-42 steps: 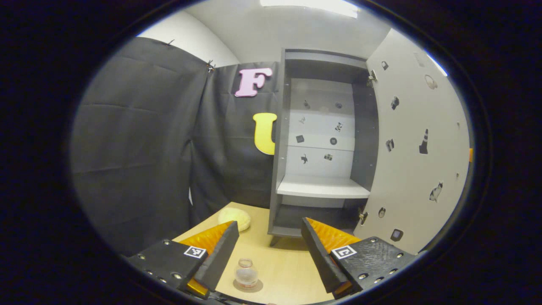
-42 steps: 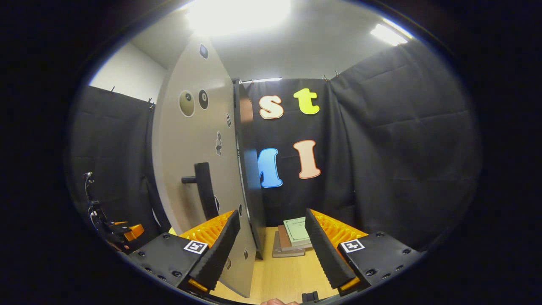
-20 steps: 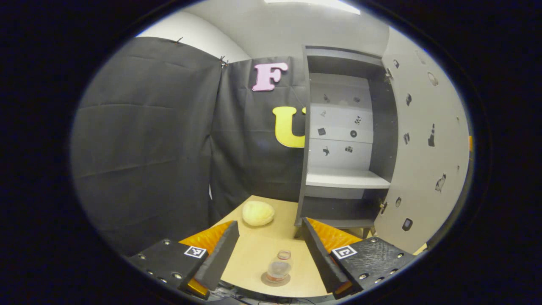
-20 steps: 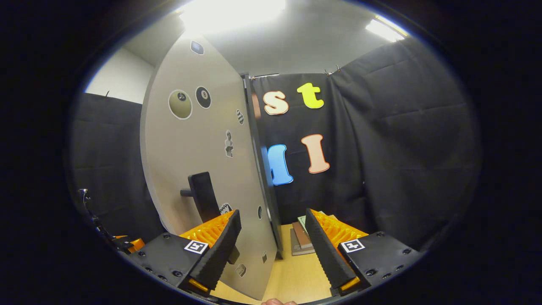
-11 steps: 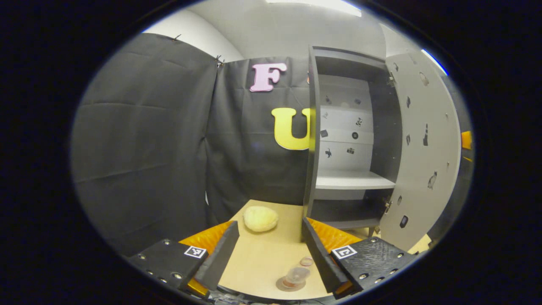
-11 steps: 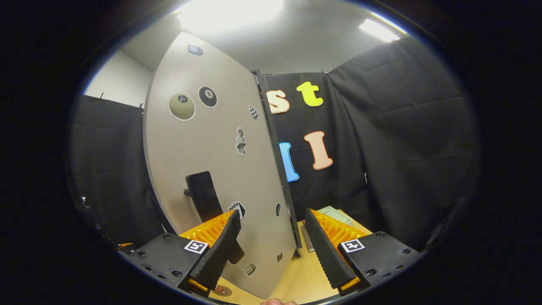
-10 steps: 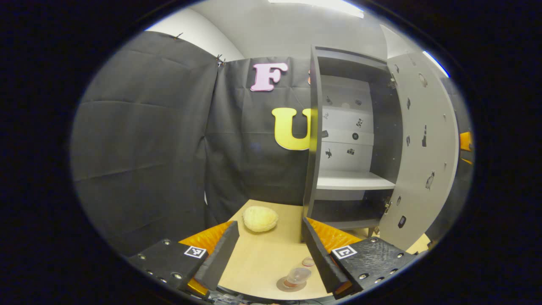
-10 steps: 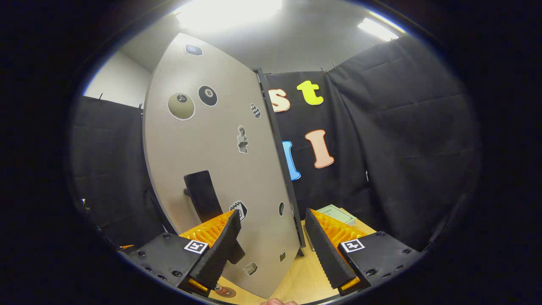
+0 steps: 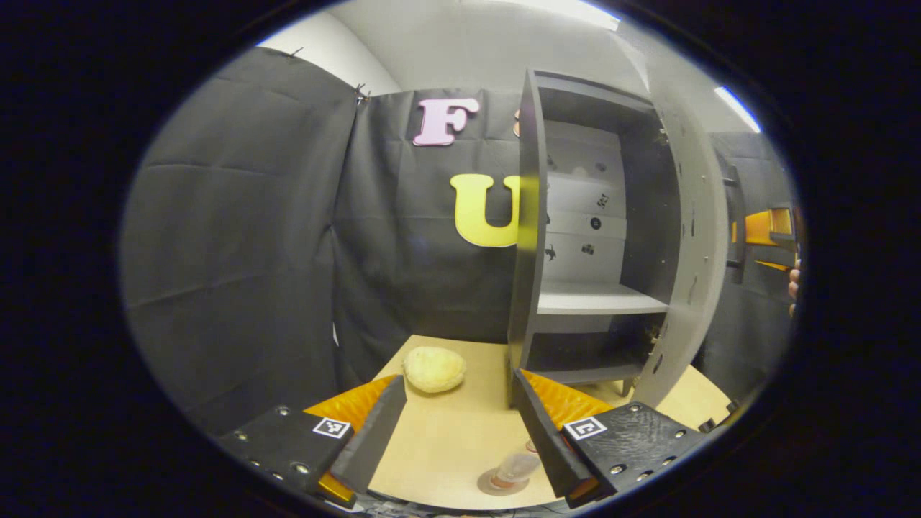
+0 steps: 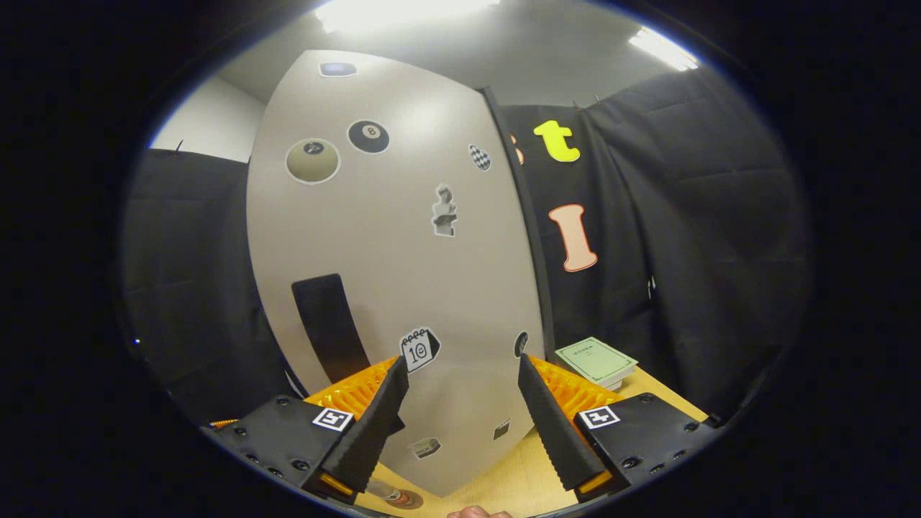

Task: Open the cabinet door with the right hand, grasp the bottle in the cabinet with the left hand and place it on the coaster, then close the cabinet door with the right hand.

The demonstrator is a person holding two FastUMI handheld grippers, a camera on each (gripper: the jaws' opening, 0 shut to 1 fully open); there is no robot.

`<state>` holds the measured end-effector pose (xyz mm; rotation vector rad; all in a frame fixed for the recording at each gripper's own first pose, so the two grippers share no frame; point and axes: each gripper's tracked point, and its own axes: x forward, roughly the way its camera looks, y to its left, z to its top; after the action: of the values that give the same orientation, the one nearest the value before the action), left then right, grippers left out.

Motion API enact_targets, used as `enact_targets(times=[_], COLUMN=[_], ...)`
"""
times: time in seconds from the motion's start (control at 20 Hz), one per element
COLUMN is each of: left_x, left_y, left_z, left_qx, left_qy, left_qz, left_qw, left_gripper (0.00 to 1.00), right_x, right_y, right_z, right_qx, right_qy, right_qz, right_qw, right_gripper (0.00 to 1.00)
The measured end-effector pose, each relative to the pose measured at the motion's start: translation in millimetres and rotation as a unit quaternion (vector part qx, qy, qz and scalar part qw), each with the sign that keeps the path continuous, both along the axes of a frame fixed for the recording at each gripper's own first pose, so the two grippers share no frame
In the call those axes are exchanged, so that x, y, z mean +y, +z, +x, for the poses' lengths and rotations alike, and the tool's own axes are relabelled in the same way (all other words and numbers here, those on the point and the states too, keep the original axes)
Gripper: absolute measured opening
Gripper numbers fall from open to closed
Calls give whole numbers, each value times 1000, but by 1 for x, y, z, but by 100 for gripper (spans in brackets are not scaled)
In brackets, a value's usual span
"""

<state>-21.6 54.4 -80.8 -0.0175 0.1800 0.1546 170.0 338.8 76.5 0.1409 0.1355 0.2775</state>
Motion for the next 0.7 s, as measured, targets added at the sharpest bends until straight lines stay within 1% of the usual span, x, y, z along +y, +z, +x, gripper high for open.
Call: enact_targets(times=[0.05, 0.1, 0.2, 0.25, 0.3, 0.35, 0.55, 0.6, 0.7], left_x=[-2, -8, -15, -20, -24, -30, -59, -68, -89], left_y=[1, 0, 4, 4, 5, 7, 19, 23, 36], left_z=[3, 4, 3, 2, 1, 0, 1, 2, 4], left_qx=[1, 4, 3, 4, 5, 4, -5, -8, -16], left_qy=[-5, -15, -24, -26, -29, -30, -36, -37, -43], left_qz=[0, 1, 8, 9, 8, 6, 7, 6, 2], left_qw=[1000, 1000, 1000, 1000, 1000, 1000, 999, 999, 999], left_gripper=[89, 94, 92, 92, 94, 94, 92, 89, 89], right_x=[7, 11, 5, 1, -5, -13, -63, -78, -111], right_y=[-4, -5, -8, -9, -11, -13, -19, -20, -23], right_z=[-1, -3, -4, -3, -4, -4, -1, 2, 14], right_qx=[5, 6, 8, 9, 11, 12, 16, 15, 12], right_qy=[10, 16, 16, 16, 14, 10, -22, -32, -54], right_qz=[-8, -12, -10, -6, -2, 0, 9, 8, 1], right_qw=[1000, 1000, 1000, 1000, 1000, 1000, 1000, 999, 998], right_gripper=[98, 98, 98, 98, 98, 98, 98, 98, 98])
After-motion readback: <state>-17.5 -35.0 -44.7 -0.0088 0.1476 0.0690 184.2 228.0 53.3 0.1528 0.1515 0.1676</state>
